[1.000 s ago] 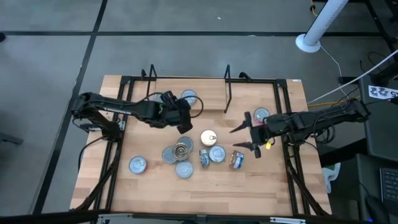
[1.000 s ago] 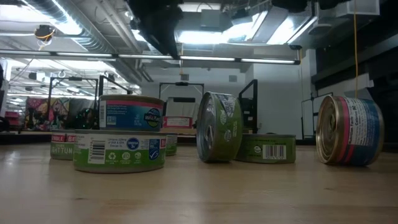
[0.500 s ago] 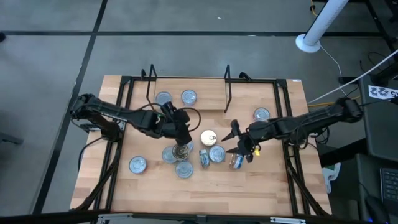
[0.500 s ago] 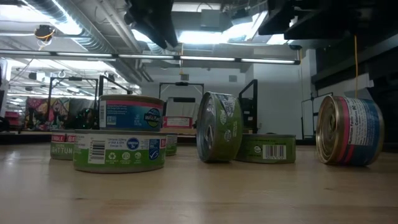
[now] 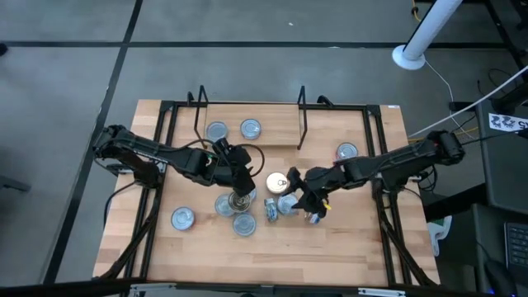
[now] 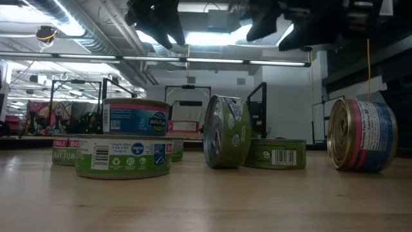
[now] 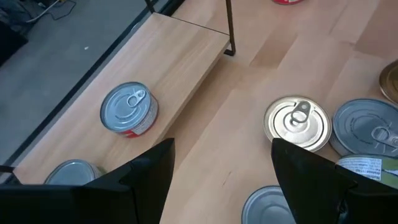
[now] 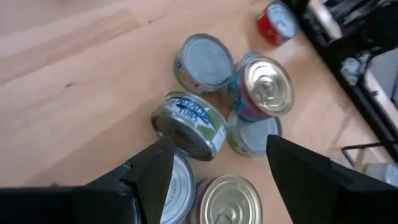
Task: Stack canned seafood by type on shelf
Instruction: Put the green tuna can on the shelf
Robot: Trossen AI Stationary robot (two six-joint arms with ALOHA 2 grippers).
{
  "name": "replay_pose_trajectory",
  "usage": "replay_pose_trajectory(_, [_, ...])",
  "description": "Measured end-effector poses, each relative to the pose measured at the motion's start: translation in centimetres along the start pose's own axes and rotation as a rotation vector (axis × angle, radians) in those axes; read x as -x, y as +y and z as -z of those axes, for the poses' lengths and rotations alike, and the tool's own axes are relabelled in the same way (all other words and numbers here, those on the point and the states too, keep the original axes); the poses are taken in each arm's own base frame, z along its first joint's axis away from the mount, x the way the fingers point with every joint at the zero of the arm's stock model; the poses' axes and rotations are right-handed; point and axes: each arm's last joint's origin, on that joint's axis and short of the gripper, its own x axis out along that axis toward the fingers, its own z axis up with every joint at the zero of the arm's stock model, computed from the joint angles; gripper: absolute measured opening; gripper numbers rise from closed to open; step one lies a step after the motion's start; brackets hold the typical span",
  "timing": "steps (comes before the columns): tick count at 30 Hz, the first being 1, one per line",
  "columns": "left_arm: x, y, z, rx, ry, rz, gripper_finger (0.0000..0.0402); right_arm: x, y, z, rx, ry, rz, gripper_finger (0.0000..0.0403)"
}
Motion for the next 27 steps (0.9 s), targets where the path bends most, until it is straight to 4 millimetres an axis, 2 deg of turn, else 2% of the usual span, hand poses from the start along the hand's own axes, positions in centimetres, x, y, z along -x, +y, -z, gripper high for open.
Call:
replay_pose_trajectory(5, [0.0, 0.0, 0.0, -0.005, 0.0, 0.0, 0.0263, -1.9, -0.1, 0.1, 0.164, 0.056, -0.061, 0.0256])
replay_pose_trajectory(9, [0.0, 0.0, 0.0, -0.005, 0.0, -0.001, 0.0263, -3.2, -0.5, -0.2, 0.224, 0.068, -0.078, 0.0256])
replay_pose_trajectory(17, [0.0, 0.0, 0.0, -0.005, 0.001, -0.001, 0.0263, -4.5, -1.8, -1.4, 0.307, 0.128, -0.149, 0.0256])
replay_pose_trajectory(27, [0.0, 0.0, 0.0, -0.003, 0.001, -0.002, 0.0263, -6.7, -1.6, -0.8, 0.453, 0.199, -0.197, 0.0256])
